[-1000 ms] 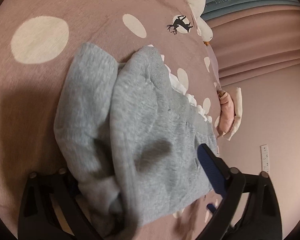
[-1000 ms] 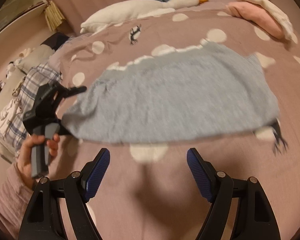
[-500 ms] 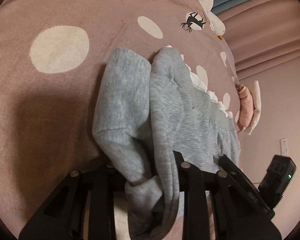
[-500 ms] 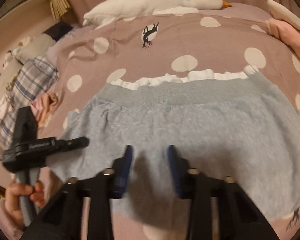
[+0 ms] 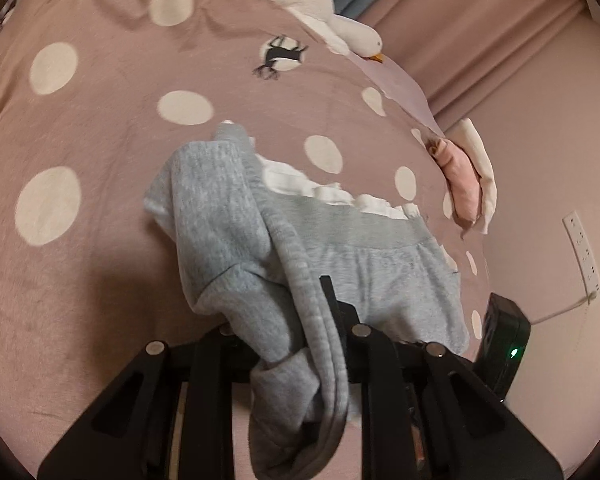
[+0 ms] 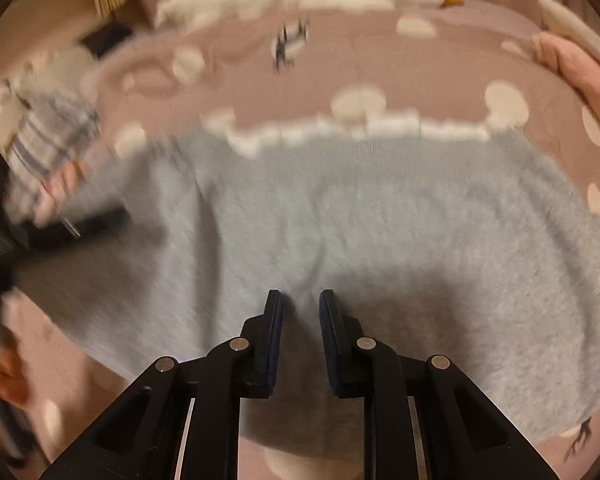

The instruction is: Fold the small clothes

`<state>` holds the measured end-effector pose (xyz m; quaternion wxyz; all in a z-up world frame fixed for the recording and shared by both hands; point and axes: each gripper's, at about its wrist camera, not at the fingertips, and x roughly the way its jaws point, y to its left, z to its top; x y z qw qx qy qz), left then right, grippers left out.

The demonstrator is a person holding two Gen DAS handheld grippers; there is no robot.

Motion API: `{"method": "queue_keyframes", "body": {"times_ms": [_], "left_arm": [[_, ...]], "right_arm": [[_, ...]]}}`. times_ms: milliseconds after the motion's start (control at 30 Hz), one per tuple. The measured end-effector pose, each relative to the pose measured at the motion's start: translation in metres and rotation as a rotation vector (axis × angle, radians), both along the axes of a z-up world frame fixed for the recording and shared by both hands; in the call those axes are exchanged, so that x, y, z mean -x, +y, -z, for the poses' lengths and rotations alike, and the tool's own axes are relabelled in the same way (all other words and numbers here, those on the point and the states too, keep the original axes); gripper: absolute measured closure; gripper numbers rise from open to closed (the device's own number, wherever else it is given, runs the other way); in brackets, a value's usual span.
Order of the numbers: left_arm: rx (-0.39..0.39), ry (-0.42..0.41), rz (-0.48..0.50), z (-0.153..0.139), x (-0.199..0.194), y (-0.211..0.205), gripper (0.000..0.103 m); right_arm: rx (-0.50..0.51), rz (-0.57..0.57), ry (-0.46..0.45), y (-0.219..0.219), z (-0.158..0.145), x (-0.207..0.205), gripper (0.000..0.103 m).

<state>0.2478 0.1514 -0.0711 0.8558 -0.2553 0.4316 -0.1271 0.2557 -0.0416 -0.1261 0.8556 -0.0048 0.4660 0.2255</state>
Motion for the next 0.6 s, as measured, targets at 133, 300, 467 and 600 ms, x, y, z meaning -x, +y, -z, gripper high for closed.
{"method": "queue_keyframes", "body": {"times_ms": [133,300,467,600], "left_arm": [[-0.044,-0.025,0.048,-0.01,-0.002,-0.025,0.084],[-0.111,-0.043,0.132,-0.018,-0.008,-0.066,0.084],[-0.166,-0.018,0.219,-0.008,-0.015,-0.107,0.079],[-0.14,0.038,0.267,0.013,-0.02,-0.129,0.039]], "right_arm": [[-0.172,0.013,0.067,-0.028,-0.005,-0.003,0.081],[-0.461,0.122,0.119,-0.085,-0.01,-0.008,0.067],[-0.768,0.166,0.219,-0.124,0.001,-0.021,0.039],[-0.97,0.202,0.304,-0.137,0.019,-0.028,0.029]]}}
